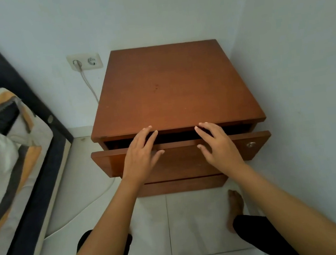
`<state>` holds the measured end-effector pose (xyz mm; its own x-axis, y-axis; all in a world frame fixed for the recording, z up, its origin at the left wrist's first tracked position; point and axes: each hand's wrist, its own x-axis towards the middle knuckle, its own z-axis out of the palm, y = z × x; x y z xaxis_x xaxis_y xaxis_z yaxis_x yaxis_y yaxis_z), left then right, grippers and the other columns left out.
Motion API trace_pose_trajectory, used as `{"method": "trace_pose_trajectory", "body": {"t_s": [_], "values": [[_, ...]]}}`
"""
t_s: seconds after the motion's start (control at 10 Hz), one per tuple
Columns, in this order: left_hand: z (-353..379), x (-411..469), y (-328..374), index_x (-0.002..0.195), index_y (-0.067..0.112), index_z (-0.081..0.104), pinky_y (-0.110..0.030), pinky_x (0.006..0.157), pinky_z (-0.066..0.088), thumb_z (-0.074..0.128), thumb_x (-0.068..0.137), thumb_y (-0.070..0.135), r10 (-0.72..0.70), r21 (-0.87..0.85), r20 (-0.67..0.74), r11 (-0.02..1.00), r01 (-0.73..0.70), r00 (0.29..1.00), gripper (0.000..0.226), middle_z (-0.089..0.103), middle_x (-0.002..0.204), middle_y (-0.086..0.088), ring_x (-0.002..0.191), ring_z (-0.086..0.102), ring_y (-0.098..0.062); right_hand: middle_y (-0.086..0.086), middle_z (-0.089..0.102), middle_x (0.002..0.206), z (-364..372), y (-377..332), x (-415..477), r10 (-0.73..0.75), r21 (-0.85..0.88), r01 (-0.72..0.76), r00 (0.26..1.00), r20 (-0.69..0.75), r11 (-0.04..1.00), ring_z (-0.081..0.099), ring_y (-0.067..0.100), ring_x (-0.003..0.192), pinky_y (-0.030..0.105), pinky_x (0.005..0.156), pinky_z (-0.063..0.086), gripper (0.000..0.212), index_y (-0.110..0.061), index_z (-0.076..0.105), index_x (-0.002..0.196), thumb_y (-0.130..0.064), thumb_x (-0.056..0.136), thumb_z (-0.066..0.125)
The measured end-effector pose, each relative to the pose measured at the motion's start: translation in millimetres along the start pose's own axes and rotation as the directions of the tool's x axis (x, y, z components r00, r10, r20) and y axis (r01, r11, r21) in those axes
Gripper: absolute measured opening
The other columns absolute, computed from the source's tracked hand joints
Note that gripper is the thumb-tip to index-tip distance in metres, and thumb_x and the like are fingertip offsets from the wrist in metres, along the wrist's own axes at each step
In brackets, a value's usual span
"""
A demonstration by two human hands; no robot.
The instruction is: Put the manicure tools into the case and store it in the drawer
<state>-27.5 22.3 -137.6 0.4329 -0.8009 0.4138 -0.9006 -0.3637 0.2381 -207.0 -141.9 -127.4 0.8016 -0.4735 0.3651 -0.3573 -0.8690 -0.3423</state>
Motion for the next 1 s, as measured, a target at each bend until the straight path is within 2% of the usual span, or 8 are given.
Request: {"method": "trace_pose_trajectory", "body": {"t_s": [0.1, 0.2, 0.4, 0.5, 0.6, 0.7, 0.9, 1.0], "values": [[6, 10, -1, 0.13, 0.006, 0.051, -0.042, 0.103, 0.039, 0.067, 0.084, 0.033, -0.029, 0.032, 0.003, 0.999, 0.029, 1.0, 0.056, 0.052, 0.135, -0.015, 0.125, 0.049, -0.032, 0.012, 0.052, 0.134, 3, 6, 14, 0.004, -0.032, -0.003, 1.0, 0.016, 0.999, 0.045, 0.026, 0.129, 0.038, 0.107, 0.041, 0.049, -0.008, 0.049, 0.132, -0.017, 0.086, 0.063], [10, 18, 0, 0.123, 0.007, 0.055, -0.042, 0.095, 0.044, 0.066, 0.084, 0.031, -0.065, 0.044, -0.025, 0.997, 0.066, 0.998, 0.047, 0.057, 0.126, -0.014, 0.117, 0.053, -0.032, 0.012, 0.058, 0.123, 4, 8, 25, -0.004, -0.047, 0.003, 1.0, -0.019, 0.999, 0.051, 0.028, 0.118, 0.04, 0.098, 0.047, 0.043, -0.006, 0.055, 0.125, -0.016, 0.084, 0.064], [16, 25, 4, 0.11, 0.011, 0.059, -0.04, 0.086, 0.045, 0.068, 0.083, 0.027, -0.104, 0.108, -0.107, 0.987, 0.116, 0.989, 0.033, 0.06, 0.116, -0.012, 0.108, 0.055, -0.031, 0.011, 0.061, 0.11, 10, 7, 37, 0.026, -0.102, -0.035, 0.996, -0.091, 0.994, 0.054, 0.03, 0.105, 0.038, 0.086, 0.046, 0.031, -0.011, 0.061, 0.109, -0.014, 0.079, 0.067], [15, 27, 5, 0.109, 0.011, 0.059, -0.04, 0.086, 0.045, 0.068, 0.082, 0.027, -0.12, 0.121, -0.093, 0.984, 0.131, 0.988, 0.033, 0.06, 0.115, -0.012, 0.107, 0.056, -0.031, 0.009, 0.061, 0.111, 10, 5, 38, 0.027, -0.115, -0.038, 0.995, -0.095, 0.993, 0.053, 0.029, 0.104, 0.038, 0.084, 0.046, 0.03, -0.012, 0.06, 0.108, -0.014, 0.079, 0.067], [9, 27, 10, 0.113, 0.01, 0.059, -0.04, 0.089, 0.044, 0.067, 0.084, 0.026, -0.145, 0.104, -0.036, 0.984, 0.148, 0.989, 0.034, 0.058, 0.119, -0.013, 0.111, 0.054, -0.032, 0.009, 0.06, 0.114, 5, 1, 36, 0.046, -0.115, -0.052, 0.998, -0.054, 0.992, 0.053, 0.029, 0.107, 0.038, 0.086, 0.046, 0.031, -0.011, 0.059, 0.111, -0.013, 0.08, 0.065], [-4, 26, 13, 0.126, 0.01, 0.052, -0.038, 0.098, 0.038, 0.059, 0.089, 0.031, -0.154, 0.086, 0.081, 0.985, 0.147, 0.985, 0.043, 0.05, 0.131, -0.012, 0.123, 0.044, -0.029, 0.009, 0.054, 0.122, -3, -6, 33, 0.083, -0.11, -0.079, 0.996, 0.03, 0.991, 0.048, 0.029, 0.114, 0.039, 0.091, 0.044, 0.037, -0.01, 0.054, 0.12, -0.013, 0.084, 0.06], [-35, 11, 18, 0.148, 0.015, 0.02, -0.036, 0.114, 0.021, 0.05, 0.093, 0.041, -0.155, 0.057, 0.362, 0.988, 0.144, 0.919, 0.067, 0.016, 0.157, -0.005, 0.144, 0.015, -0.022, 0.008, 0.034, 0.147, -23, -25, 11, 0.159, -0.156, -0.125, 0.96, 0.229, 0.98, 0.027, 0.025, 0.138, 0.038, 0.105, 0.037, 0.057, -0.011, 0.034, 0.14, -0.012, 0.087, 0.054], [-48, -15, 20, 0.148, 0.014, 0.02, -0.038, 0.114, 0.023, 0.05, 0.092, 0.043, -0.207, 0.047, 0.424, 0.977, 0.207, 0.882, 0.07, 0.021, 0.156, -0.007, 0.143, 0.02, -0.024, 0.008, 0.034, 0.147, -30, -33, -18, 0.229, -0.185, -0.177, 0.921, 0.314, 0.967, 0.028, 0.025, 0.137, 0.036, 0.106, 0.035, 0.057, -0.011, 0.03, 0.142, -0.013, 0.088, 0.049]]}}
